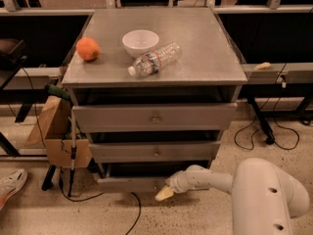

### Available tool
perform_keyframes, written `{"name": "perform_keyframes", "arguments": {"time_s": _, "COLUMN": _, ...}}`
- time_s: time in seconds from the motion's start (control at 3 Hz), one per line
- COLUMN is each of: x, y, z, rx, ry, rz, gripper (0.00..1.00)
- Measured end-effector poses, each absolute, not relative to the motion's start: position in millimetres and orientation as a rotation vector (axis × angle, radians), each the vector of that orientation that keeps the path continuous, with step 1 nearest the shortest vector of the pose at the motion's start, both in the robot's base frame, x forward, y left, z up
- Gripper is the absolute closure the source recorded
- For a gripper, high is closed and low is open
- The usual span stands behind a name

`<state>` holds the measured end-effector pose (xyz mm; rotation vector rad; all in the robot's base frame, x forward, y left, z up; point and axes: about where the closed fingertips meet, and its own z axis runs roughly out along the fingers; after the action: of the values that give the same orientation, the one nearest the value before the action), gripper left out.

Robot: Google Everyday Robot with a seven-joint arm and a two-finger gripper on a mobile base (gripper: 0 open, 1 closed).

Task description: Close bottom drawer

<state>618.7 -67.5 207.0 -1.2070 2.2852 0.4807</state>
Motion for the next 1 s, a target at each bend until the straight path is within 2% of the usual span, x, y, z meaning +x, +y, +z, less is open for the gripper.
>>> {"name": "perform_keyframes", "arguments": {"time_s": 0.67, "x": 609.3, "y": -65.8, "z": 207.0, "rx": -1.207, "ry": 2.285, "rz": 0.481, "gripper": 0.0}}
{"name": "perform_keyframes", "arguments": {"time_s": 1.0, "x": 605.1, "y": -63.0, "z": 202.1, "rx": -1.208, "ry": 2.284, "rz": 0.496, "gripper": 0.16}}
